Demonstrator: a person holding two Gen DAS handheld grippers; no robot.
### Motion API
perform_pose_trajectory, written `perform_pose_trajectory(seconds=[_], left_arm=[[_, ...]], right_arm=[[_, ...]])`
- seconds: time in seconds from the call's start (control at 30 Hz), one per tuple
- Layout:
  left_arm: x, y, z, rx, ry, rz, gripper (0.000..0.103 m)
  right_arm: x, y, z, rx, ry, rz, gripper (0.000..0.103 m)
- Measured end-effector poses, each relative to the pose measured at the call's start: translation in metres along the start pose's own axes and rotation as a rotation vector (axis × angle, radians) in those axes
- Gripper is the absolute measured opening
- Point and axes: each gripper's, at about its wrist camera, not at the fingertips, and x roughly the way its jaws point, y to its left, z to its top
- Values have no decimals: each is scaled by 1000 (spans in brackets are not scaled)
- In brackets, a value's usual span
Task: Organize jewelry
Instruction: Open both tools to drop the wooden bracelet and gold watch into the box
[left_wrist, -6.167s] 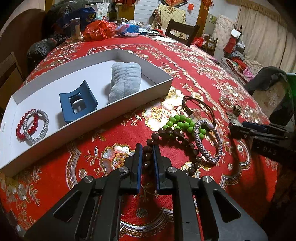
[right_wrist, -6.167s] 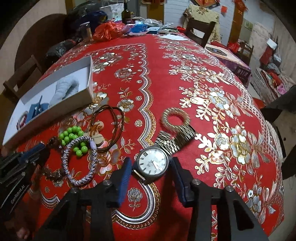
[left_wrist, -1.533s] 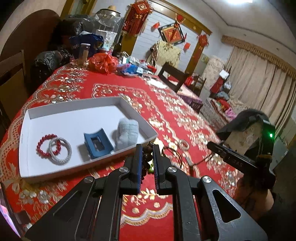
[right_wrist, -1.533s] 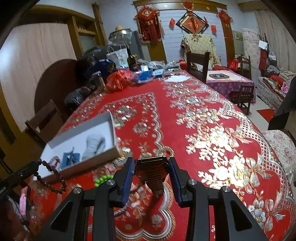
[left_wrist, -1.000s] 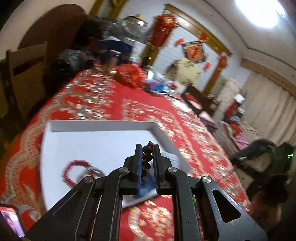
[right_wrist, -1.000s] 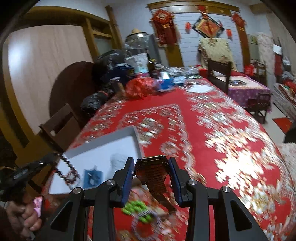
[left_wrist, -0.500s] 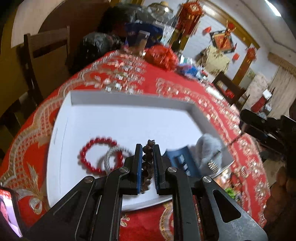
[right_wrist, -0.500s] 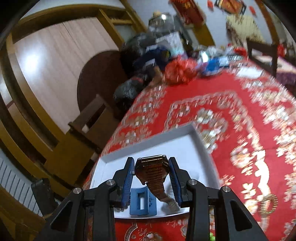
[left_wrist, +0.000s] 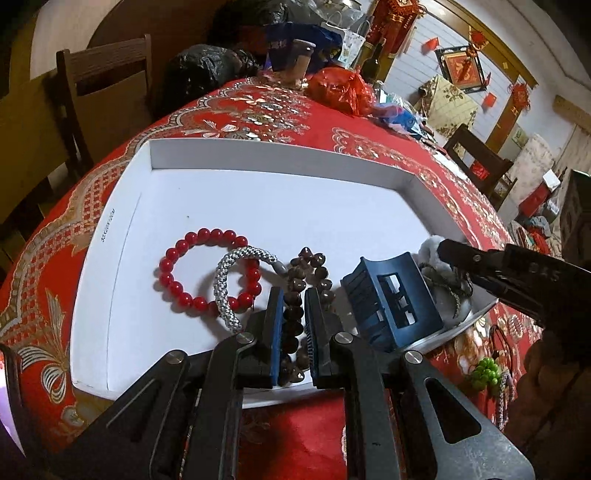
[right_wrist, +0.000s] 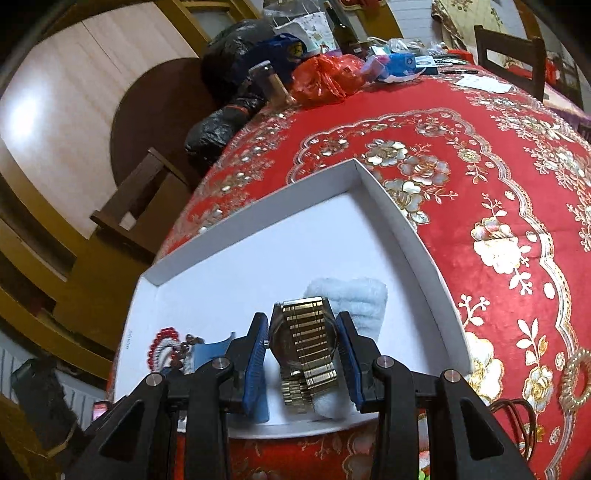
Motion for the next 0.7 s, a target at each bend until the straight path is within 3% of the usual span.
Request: perform_pose_trajectory(seconds=[0.07, 0.2, 0.33, 0.5, 0.7], left_arm=[[1, -2, 0, 7, 5, 15, 10], [2, -7, 0, 23, 13, 21, 21], [1, -10, 0, 35, 6, 21, 53], [-1, -7, 1, 19, -9, 24, 62], [-13, -12, 6, 12, -47, 24, 71]], right_arm=[[3, 5, 2, -23, 10, -18, 36], [4, 11, 3, -66, 7, -46, 38], [-2, 18, 4, -85, -18, -36, 44], [-27, 21, 11, -77, -84, -6, 46], [-62, 7, 5, -72, -117, -33, 47]])
